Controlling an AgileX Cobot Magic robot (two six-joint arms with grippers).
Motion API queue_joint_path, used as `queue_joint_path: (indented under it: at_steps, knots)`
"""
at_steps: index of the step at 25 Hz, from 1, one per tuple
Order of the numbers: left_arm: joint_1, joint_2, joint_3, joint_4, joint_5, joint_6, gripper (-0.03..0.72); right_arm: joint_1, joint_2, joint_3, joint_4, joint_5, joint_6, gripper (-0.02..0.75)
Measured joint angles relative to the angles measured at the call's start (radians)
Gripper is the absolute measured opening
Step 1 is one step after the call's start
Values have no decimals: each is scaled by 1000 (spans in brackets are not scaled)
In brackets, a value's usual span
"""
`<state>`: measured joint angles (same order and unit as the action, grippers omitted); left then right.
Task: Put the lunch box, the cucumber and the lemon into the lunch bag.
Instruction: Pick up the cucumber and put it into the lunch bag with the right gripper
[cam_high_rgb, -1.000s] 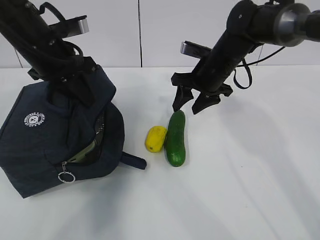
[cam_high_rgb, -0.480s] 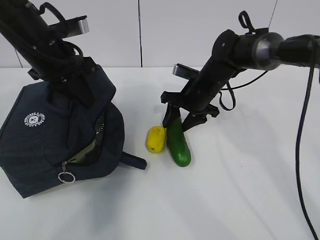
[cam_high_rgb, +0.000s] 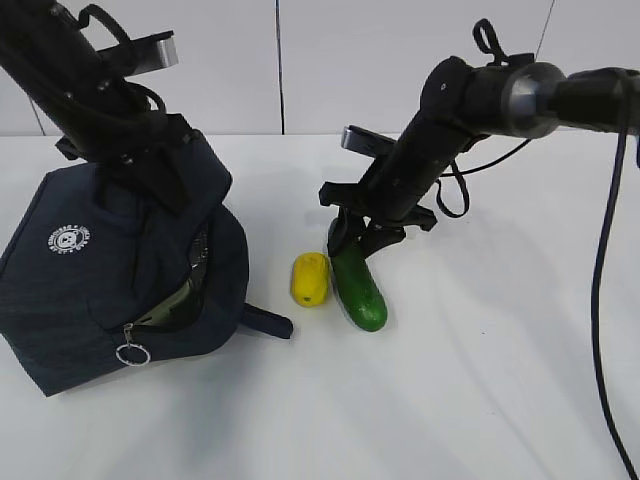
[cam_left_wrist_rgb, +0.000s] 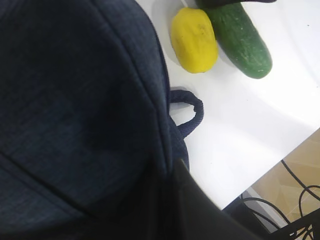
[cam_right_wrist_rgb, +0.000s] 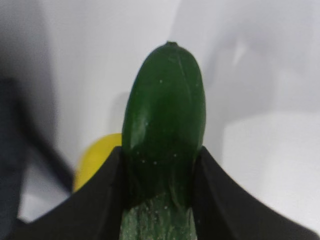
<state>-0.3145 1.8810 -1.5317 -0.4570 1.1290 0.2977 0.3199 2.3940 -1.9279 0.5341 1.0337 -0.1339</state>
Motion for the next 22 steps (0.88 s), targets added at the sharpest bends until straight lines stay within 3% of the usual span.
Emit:
queue_joint_path:
  at_steps: [2, 8, 22]
  knots:
    - [39, 0, 0, 3, 0, 0, 5, -5, -23, -6, 61, 10, -53, 273]
    - [2, -6, 0, 5, -6, 0, 5, -10, -65, -14, 309, 80, -223, 273]
    - [2, -15, 0, -18, -27, 0, 5, 37, -9, -14, 465, 162, -330, 272]
